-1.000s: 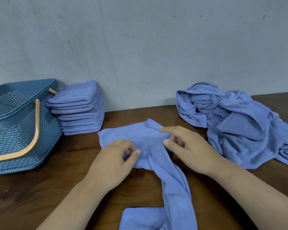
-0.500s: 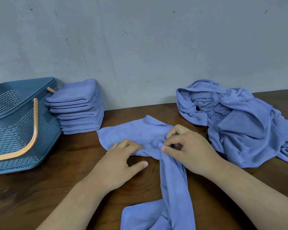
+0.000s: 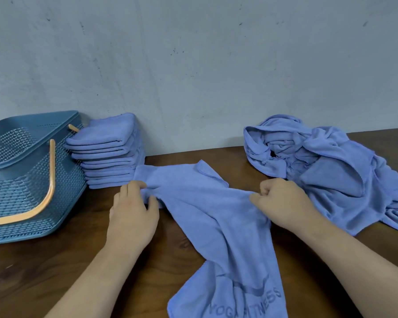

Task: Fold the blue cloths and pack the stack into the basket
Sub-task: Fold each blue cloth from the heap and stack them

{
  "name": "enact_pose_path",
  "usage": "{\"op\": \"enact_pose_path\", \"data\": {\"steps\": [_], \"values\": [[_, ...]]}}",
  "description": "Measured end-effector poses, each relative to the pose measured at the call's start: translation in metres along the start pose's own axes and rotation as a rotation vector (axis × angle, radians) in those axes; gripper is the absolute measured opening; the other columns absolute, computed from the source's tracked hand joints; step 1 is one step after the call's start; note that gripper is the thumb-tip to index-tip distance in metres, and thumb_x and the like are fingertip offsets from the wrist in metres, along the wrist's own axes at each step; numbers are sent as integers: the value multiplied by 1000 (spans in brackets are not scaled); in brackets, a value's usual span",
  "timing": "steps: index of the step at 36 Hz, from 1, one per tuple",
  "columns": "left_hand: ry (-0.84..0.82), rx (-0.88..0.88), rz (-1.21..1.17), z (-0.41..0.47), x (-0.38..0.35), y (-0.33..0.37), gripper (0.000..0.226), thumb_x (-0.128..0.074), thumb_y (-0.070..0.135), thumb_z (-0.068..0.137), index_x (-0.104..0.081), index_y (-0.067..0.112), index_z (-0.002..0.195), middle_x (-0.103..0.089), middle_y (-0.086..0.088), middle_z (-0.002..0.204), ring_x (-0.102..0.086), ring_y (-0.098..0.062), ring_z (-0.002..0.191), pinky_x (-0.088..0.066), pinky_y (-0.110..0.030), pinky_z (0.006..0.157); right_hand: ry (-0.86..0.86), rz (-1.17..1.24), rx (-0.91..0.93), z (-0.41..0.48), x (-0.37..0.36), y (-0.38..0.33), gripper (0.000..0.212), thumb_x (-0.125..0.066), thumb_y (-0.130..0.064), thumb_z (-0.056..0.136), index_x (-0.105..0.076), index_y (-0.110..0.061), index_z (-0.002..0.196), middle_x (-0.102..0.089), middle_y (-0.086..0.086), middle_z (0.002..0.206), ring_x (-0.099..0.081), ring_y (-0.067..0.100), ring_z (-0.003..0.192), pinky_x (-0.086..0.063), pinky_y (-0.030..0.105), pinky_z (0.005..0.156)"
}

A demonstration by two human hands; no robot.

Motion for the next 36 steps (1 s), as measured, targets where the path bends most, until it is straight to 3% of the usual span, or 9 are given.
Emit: {"op": "enact_pose_path", "data": {"steps": [3,6,9,13,17,19,26,30,36], "values": [[-44,24,25,-8,-3,8,24,-52,52,101,-54,29,108,-58,11,107,-53,-22,108,-44,-45,90,-39,-99,56,-7,-1,-6,15,-66,-25,77,-52,-27,82,-58,-12,81,-54,15,73,-50,38,63],[-163,39,195,-16,-19,15,49,-41,78,94,-54,30,93,-49,11,98,-47,-19,103,-40,-40,89,-129,-152,284,-11,-15,-21,70,-58,-12,72,-51,-36,138,-43,-13,146,-45,17,127,-48,38,97],[-148,36,227,-19,-24,22,57,-48,85,85,-50,28,87,-46,11,95,-44,-18,100,-41,-39,91,-281,-156,434,-16,-37,-36,92,-41,-14,66,-45,-39,154,-30,-20,166,-23,8,155,-29,42,124],[-83,20,197,-20,-26,23,59,-63,80,81,-47,26,101,-47,9,103,-46,-18,106,-44,-40,94,-383,-85,494,-25,-46,-47,72,-49,-6,76,-63,-31,142,-57,-20,146,-47,1,134,-36,30,115],[24,-1,284,-16,-9,22,62,-63,79,80,-47,23,103,-46,6,100,-47,-19,100,-41,-38,87,-194,-181,517,-26,-29,-55,23,-40,-37,83,-63,-35,86,-64,-17,82,-53,9,85,-48,39,86],[-71,24,387,-15,-15,17,62,-50,86,83,-50,25,94,-46,7,95,-46,-18,99,-37,-37,86,-81,-181,497,-26,-22,-55,28,-38,-52,92,-54,-33,79,-57,-13,69,-51,9,76,-47,35,80],[-169,-36,285,-21,-37,34,47,-56,73,92,-52,28,80,-49,11,90,-47,-16,95,-34,-35,83,-186,-376,514,-27,-49,-59,41,-34,-43,109,-50,-51,145,-45,-17,100,-41,8,92,-43,35,87],[-182,-74,-88,-20,-41,38,39,-66,26,93,-37,13,69,-44,3,75,-43,-16,73,-29,-27,60,-58,-435,370,-15,-37,-41,50,-26,-56,99,-63,-48,131,-49,-13,102,-45,14,96,-45,37,84],[-123,112,-413,-13,-21,23,27,-59,18,96,-39,14,78,-38,1,68,-33,-10,57,-31,-28,53,90,-447,258,-5,-14,-26,34,-54,-54,97,-68,-32,74,-56,-10,94,-49,17,94,-38,35,79]]}}
Point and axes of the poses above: each hand's wrist, its own z-axis towards the middle knuckle, its own x-axis out of the back of the hand, y = z × x, the point moved 9 cm from there along z, towards the middle knuckle
